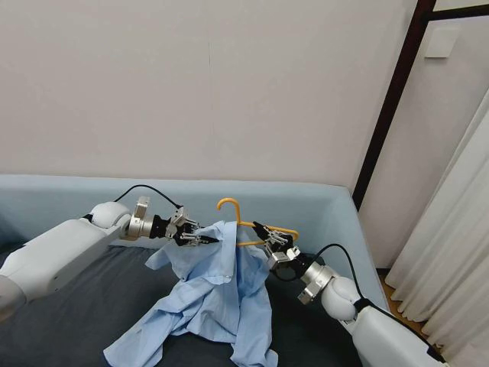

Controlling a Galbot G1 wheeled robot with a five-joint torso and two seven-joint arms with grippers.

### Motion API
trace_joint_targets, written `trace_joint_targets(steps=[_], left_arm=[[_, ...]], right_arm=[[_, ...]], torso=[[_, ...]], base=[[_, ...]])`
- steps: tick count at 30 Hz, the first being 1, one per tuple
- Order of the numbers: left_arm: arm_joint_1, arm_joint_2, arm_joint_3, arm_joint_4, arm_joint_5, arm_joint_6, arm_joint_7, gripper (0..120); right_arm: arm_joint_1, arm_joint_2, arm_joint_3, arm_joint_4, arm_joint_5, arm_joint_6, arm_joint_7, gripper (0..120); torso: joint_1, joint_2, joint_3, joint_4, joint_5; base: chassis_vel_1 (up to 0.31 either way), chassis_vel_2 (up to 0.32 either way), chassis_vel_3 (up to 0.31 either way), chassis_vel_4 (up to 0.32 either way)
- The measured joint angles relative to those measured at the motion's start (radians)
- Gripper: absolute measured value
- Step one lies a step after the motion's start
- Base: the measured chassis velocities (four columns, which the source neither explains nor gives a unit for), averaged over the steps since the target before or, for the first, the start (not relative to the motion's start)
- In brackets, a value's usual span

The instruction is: Pick up the clothes from the sofa and hang them on the clothes hanger.

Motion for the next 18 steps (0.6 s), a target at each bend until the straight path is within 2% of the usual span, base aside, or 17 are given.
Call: trace_joint_targets(steps=[12, 16, 18], left_arm=[[0.023, 0.014, -0.026, -0.012, 0.021, -0.023, -0.01, 5], [0.042, 0.015, -0.058, -0.022, 0.042, -0.039, -0.026, 5], [0.05, 0.017, -0.07, -0.02, 0.042, -0.046, -0.035, 5]], right_arm=[[-0.002, 0.006, -0.017, 0.009, 0.021, -0.023, 0.009, 4], [-0.022, -0.007, -0.037, 0.037, 0.083, -0.062, 0.013, 4], [-0.045, -0.024, -0.051, 0.077, 0.149, -0.104, 0.022, 11]], torso=[[0.0, 0.0, 0.0, 0.0001, 0.0], [0.0, 0.0, 0.0, 0.0, -0.0001], [0.0, 0.0, 0.0, -0.0001, 0.0001]], base=[[0.0, 0.0, 0.0, 0.0], [0.0, 0.0, 0.0, 0.0], [0.0, 0.0, 0.0, 0.0]])
